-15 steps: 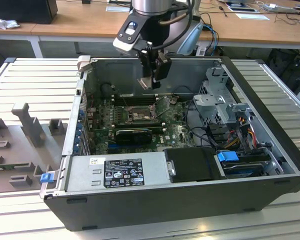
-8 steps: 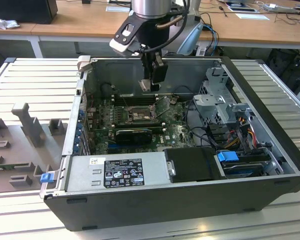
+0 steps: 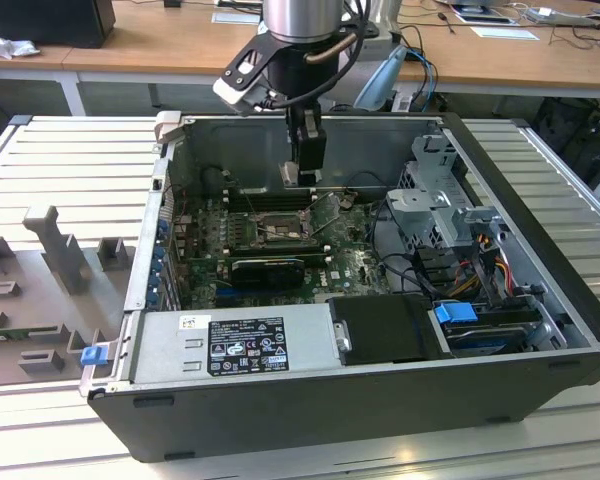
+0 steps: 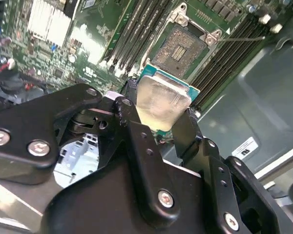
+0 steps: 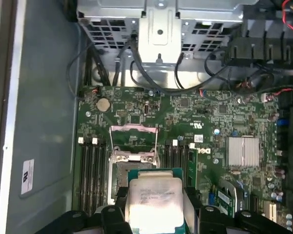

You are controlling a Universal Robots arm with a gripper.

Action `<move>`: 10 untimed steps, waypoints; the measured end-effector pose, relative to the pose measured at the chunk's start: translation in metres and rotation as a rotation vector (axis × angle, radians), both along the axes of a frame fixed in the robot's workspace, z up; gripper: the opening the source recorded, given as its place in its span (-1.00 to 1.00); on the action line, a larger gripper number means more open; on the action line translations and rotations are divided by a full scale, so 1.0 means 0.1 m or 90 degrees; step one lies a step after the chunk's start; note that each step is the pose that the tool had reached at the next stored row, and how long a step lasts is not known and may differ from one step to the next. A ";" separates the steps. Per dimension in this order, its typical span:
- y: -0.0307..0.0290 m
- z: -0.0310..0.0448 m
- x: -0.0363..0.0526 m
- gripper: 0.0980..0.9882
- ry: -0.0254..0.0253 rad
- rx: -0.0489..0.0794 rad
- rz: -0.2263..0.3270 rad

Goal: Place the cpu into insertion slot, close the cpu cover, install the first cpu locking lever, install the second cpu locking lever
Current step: 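Place the cpu into insertion slot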

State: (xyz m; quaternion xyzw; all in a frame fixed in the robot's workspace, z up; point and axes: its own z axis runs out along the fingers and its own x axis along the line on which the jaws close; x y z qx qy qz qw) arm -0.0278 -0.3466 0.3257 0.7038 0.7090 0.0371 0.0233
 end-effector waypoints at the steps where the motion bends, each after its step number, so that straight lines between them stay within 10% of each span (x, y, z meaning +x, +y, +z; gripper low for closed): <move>1: 0.000 -0.015 0.000 -0.03 0.0001 0.000 -0.016; 7: 0.000 -0.144 0.000 -0.03 0.0000 0.000 -0.118; 10: 0.003 -0.268 0.000 -0.03 0.0005 -0.001 -0.081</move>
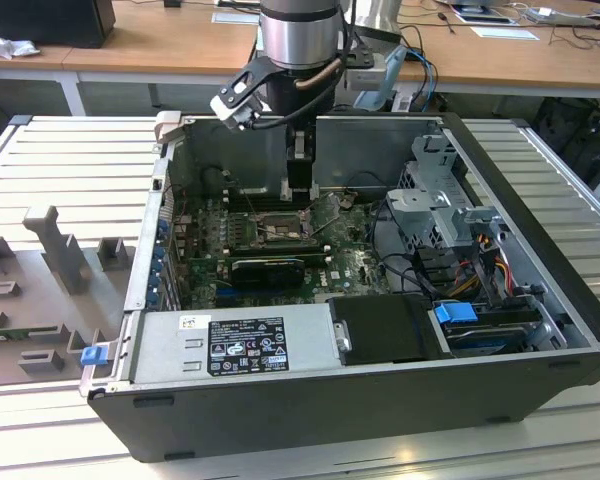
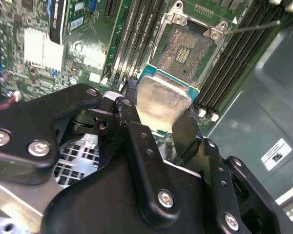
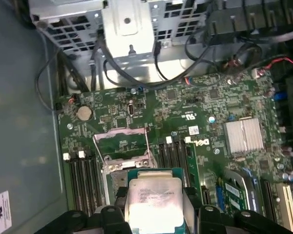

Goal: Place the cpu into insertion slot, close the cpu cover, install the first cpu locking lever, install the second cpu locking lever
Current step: 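Place the cpu into insertion slot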

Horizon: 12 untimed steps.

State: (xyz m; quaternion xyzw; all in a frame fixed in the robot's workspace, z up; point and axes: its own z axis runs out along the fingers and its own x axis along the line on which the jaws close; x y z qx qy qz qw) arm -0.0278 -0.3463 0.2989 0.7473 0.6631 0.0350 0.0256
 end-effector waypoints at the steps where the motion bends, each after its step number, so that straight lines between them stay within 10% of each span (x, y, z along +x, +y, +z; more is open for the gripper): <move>1: 0.000 -0.014 0.000 -0.03 0.0000 0.000 0.011; 12: 0.000 -0.192 -0.021 -0.03 0.0000 0.000 0.101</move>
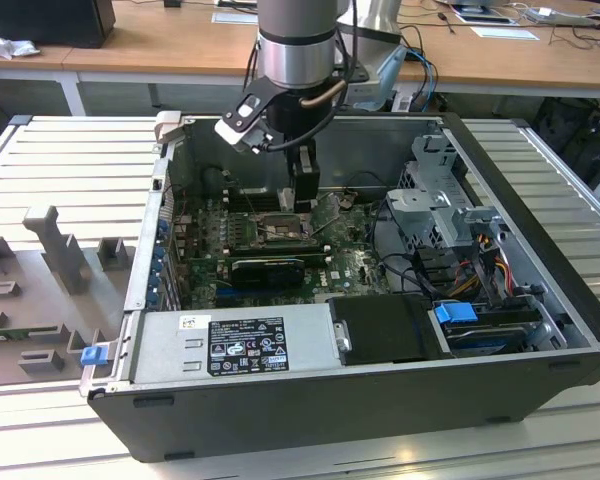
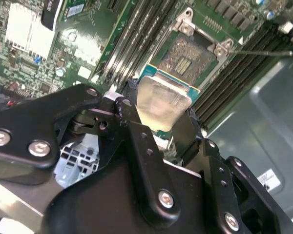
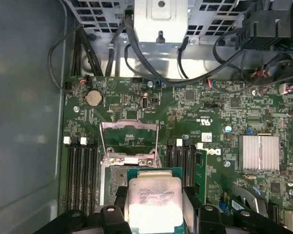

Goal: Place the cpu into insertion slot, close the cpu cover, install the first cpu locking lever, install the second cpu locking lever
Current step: 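Place the cpu into insertion slot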

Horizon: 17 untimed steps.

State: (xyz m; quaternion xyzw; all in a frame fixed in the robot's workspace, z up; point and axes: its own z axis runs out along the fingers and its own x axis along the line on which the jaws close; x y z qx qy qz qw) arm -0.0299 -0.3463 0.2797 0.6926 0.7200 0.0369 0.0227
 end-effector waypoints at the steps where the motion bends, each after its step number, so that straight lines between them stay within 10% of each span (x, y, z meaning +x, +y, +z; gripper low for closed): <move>1: 0.002 -0.019 -0.007 -0.03 0.0000 0.000 0.001; 17: 0.049 -0.304 -0.060 -0.03 0.0002 0.000 -0.048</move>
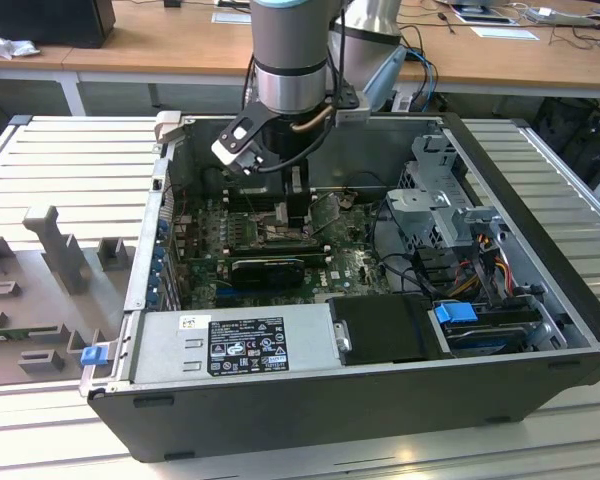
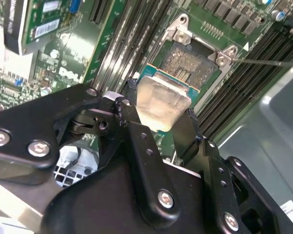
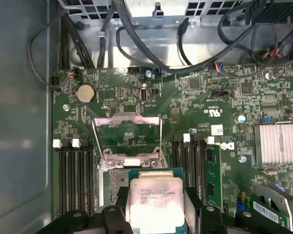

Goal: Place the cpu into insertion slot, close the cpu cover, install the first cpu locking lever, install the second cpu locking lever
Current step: 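Place the cpu into insertion slot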

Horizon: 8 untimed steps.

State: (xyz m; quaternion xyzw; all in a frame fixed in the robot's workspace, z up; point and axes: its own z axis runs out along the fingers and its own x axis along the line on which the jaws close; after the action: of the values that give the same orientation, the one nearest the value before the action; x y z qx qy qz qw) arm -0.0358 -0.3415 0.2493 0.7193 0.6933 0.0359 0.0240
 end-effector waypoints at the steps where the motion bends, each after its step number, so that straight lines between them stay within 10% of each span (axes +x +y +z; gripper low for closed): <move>1: 0.005 -0.024 -0.034 -0.03 0.0000 0.000 0.000; 8: 0.112 -0.162 -0.076 -0.03 -0.0001 0.000 0.001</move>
State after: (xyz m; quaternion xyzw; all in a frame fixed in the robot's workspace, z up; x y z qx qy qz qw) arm -0.0435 -0.3302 0.2331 0.7186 0.6941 0.0360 0.0239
